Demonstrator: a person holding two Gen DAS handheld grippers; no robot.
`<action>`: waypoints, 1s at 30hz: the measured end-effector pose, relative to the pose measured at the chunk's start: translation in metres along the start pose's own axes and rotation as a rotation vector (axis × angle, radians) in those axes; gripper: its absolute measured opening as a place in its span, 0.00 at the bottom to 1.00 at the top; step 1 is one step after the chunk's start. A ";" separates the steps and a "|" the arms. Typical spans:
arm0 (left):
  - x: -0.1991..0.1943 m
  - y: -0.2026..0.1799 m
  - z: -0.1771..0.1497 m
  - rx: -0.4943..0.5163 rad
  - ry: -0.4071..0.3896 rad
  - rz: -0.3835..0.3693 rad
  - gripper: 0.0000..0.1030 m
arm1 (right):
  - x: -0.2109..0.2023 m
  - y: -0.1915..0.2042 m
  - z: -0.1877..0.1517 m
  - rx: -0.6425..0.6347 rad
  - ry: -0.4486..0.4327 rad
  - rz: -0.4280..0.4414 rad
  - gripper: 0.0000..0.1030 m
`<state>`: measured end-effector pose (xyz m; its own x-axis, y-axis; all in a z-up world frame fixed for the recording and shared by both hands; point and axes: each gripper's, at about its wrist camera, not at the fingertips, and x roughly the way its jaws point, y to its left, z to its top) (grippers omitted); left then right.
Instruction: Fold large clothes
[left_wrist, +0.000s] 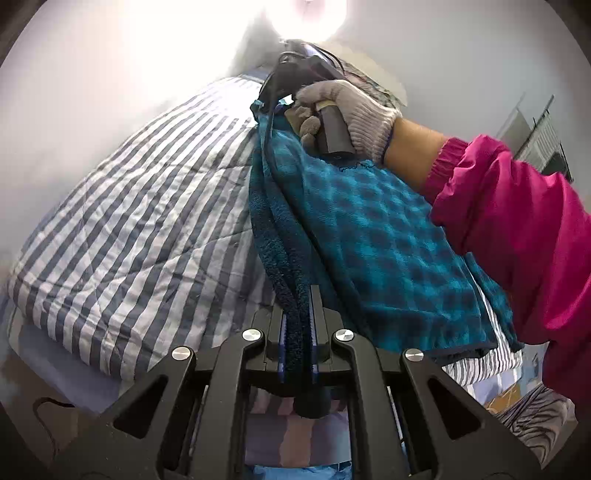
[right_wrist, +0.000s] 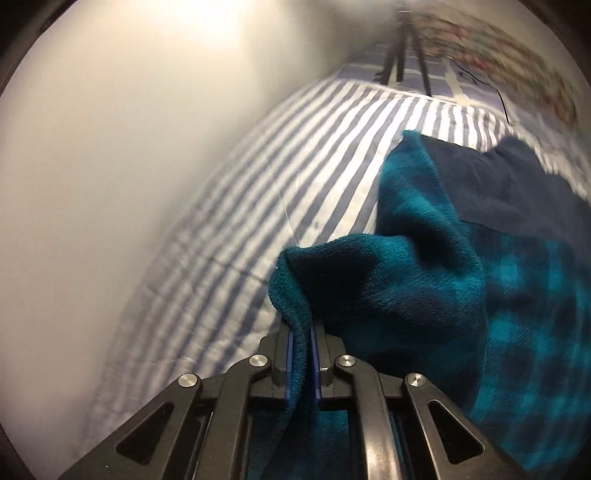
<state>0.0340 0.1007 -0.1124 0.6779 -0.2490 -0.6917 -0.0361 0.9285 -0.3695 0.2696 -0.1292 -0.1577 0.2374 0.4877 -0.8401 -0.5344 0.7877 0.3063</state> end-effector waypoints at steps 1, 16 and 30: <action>-0.001 -0.005 0.000 0.017 -0.003 0.002 0.06 | -0.008 -0.009 0.000 0.028 -0.025 0.047 0.05; 0.016 -0.088 -0.008 0.277 0.016 -0.008 0.06 | -0.090 -0.158 -0.046 0.310 -0.287 0.315 0.05; 0.063 -0.131 -0.032 0.394 0.139 -0.006 0.06 | -0.086 -0.228 -0.085 0.350 -0.165 0.092 0.33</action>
<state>0.0577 -0.0461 -0.1277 0.5710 -0.2640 -0.7774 0.2694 0.9547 -0.1264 0.3026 -0.3829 -0.1931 0.3438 0.5935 -0.7277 -0.2573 0.8048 0.5349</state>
